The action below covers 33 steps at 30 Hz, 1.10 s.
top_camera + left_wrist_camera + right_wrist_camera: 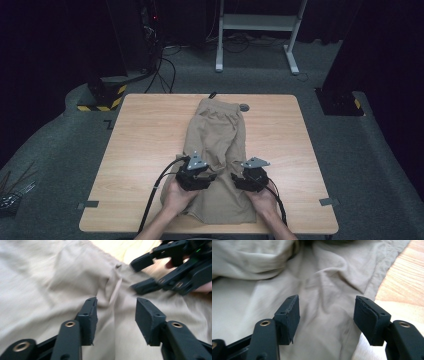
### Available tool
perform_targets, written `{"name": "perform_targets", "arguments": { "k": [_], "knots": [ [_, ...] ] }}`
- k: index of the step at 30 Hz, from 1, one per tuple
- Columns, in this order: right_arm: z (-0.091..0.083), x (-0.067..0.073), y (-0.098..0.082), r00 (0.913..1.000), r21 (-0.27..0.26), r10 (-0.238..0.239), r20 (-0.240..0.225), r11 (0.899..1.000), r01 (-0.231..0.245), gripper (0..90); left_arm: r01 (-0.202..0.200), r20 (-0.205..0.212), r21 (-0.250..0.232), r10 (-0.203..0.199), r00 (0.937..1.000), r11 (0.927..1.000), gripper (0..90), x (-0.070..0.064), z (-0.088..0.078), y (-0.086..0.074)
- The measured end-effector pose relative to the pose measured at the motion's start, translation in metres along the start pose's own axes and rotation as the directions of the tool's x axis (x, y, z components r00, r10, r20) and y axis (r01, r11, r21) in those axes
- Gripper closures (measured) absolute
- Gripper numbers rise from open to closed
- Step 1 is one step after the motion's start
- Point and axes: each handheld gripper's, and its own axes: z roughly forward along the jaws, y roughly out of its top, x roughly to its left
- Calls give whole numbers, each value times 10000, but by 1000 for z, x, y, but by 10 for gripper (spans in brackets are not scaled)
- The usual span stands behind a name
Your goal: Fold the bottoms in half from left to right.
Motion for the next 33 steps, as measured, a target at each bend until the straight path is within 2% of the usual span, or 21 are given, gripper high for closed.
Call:
{"name": "perform_targets", "arguments": {
  "k": [3, 6, 9, 11, 14, 16, 18, 23, 26, 28, 29, 30, 33],
  "knots": [
    [-12, 6, -9, 9998, -109, -114, -147, 9999, 113, 402, 155, -593, -94, -160, 9981, 9998, 472, 0, -17, -17],
    [-12, 8, -11, 9996, 68, -223, -179, 9997, 225, 406, 214, -1165, 123, -198, 9930, 9997, 456, 0, -25, -32],
    [-8, 8, -11, 9996, 262, -278, -107, 9993, 281, 411, 432, -1296, 359, -382, 9908, 9984, 450, 0, -22, -44],
    [-5, 7, -11, 9996, 202, -217, -178, 9996, 220, 416, 491, -1411, 445, -424, 9891, 9978, 448, 2, -18, -48],
    [0, 4, -6, 9995, 198, -247, -203, 9995, 251, 415, 349, -1791, 617, -234, 9836, 9975, 450, 6, -5, -53],
    [4, 0, -3, 9995, 170, -237, -214, 9996, 241, 414, 373, -1811, 793, -224, 9832, 9962, 447, 10, 4, -54],
    [9, -6, 3, 9994, 230, -286, -197, 9993, 290, 414, 518, -1795, 573, -408, 9829, 9970, 440, 16, 10, -54],
    [22, -20, 15, 9998, 338, -192, -79, 9992, 194, 413, 633, -1958, 546, -515, 9793, 9965, 433, 30, 24, -42],
    [28, -29, 23, 9999, 479, 120, 111, 9988, -125, 414, 642, -2086, 513, -521, 9766, 9966, 430, 35, 30, -37],
    [29, -30, 26, 9994, 642, 262, 212, 9976, -275, 400, 706, -1911, 411, -615, 9796, 9967, 428, 37, 30, -38],
    [27, -29, 30, 9986, 819, 524, 1, 9953, -523, 378, 705, -1891, 355, -625, 9800, 9969, 423, 37, 29, -39],
    [27, -29, 30, 9986, 819, 524, 1, 9953, -523, 378, 760, -1856, 297, -693, 9802, 9967, 423, 37, 27, -40],
    [9, -24, 38, 9963, 68, 676, -536, 9977, -673, 403, 822, -1809, -64, -819, 9801, 9966, 418, 35, 15, -44]
  ]
}}
